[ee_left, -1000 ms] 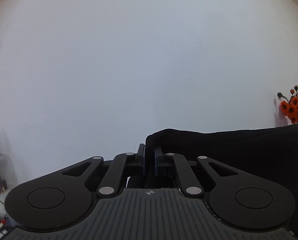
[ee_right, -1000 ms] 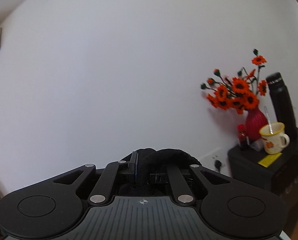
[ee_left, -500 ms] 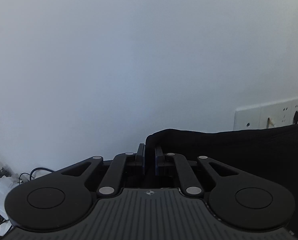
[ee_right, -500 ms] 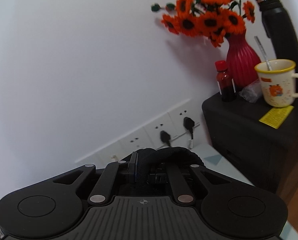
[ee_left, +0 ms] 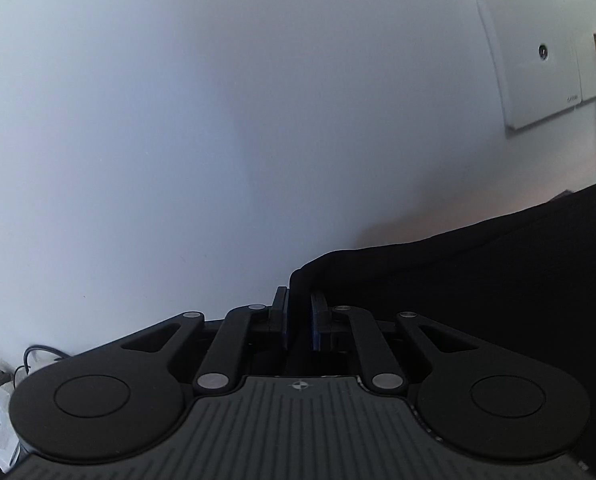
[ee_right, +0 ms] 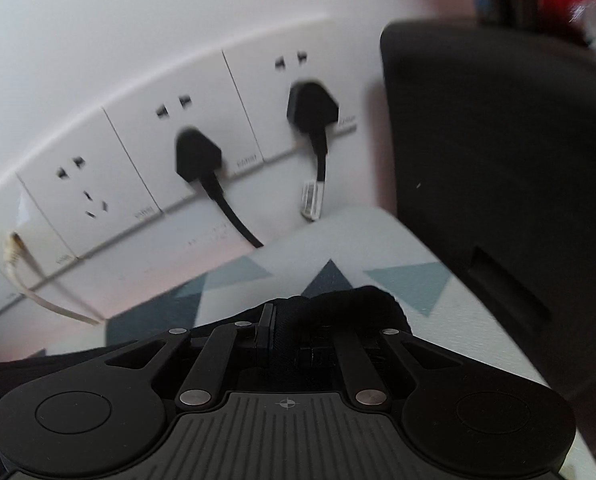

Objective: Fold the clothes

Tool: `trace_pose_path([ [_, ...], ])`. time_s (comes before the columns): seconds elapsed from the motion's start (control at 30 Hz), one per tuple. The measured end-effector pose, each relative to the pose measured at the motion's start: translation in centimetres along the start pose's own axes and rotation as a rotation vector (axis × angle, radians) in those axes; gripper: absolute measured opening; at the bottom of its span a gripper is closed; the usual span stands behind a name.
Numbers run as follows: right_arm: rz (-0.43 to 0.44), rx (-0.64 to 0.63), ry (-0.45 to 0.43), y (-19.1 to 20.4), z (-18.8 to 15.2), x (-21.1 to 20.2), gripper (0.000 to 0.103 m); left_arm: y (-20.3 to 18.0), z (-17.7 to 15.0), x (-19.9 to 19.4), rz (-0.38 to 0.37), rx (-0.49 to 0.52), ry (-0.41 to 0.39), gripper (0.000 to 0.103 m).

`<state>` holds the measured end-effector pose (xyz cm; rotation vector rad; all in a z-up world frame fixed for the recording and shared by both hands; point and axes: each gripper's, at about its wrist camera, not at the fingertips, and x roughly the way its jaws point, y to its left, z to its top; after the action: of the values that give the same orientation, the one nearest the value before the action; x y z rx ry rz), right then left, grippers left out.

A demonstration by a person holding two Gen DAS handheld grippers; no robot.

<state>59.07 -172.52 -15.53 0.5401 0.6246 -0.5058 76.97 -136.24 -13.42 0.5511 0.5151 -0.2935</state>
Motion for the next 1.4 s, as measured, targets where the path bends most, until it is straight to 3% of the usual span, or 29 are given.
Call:
trace_pose_path([
  [0.13, 0.018, 0.0, -0.001, -0.1, -0.2, 0.8, 0.007, -0.5, -0.2, 1.2, -0.013, 0.008, 0.056, 0.019],
  [0.17, 0.026, 0.01, 0.011, -0.2, -0.2, 0.9, 0.007, -0.6, -0.1, 1.3, -0.007, 0.021, 0.063, 0.025],
  [0.23, 0.042, 0.028, 0.033, -0.3, -0.2, 0.9, 0.017, -0.3, 0.8, 1.0, -0.023, 0.049, 0.107, 0.05],
  [0.27, 0.067, 0.047, 0.058, -0.4, 0.0, 0.8, 0.033, -0.1, 1.3, 0.8, -0.031, 0.063, 0.129, 0.074],
  [0.3, 0.1, 0.072, 0.091, -0.5, 0.3, 0.6, 0.057, 0.1, 1.8, 0.6, -0.041, 0.076, 0.151, 0.078],
  [0.37, 0.109, 0.095, 0.107, -0.2, 0.6, -0.8, 0.082, 1.3, 2.3, -1.2, -0.15, 0.076, 0.141, 0.078],
  [0.4, 0.108, 0.105, 0.111, 0.0, 0.8, -1.7, 0.084, 1.9, 2.5, -2.4, -0.185, 0.081, 0.13, 0.079],
  [0.6, 0.172, 0.091, 0.083, -0.4, -0.6, -9.8, 0.085, 6.3, 0.1, -10.5, -0.31, 0.048, 0.064, 0.089],
  [0.67, 0.162, 0.072, 0.07, -0.6, -2.1, -12.7, 0.085, 10.6, -2.7, -10.9, -0.323, 0.016, 0.062, 0.089],
  [0.87, 0.128, 0.066, 0.064, 0.8, -7.4, -20.8, 0.085, 15.0, -9.1, -14.2, -0.288, -0.133, 0.148, 0.09],
  [0.97, 0.152, 0.116, 0.071, 2.6, -9.0, -23.5, 0.085, 18.3, -12.8, -15.8, -0.269, -0.228, 0.205, 0.09],
  [1.03, 0.178, 0.129, 0.075, 4.3, -10.1, -25.8, 0.086, 19.6, -15.1, -16.7, -0.225, -0.224, 0.228, 0.09],
  [1.13, 0.195, 0.089, 0.079, 8.2, -12.5, -26.3, 0.086, 22.2, -19.3, -19.9, -0.173, -0.189, 0.256, 0.091],
  [1.4, 0.2, -0.099, 0.246, 20.4, -20.7, -22.9, 0.086, 23.7, -25.3, -23.1, -0.263, -0.262, 0.324, 0.093],
])
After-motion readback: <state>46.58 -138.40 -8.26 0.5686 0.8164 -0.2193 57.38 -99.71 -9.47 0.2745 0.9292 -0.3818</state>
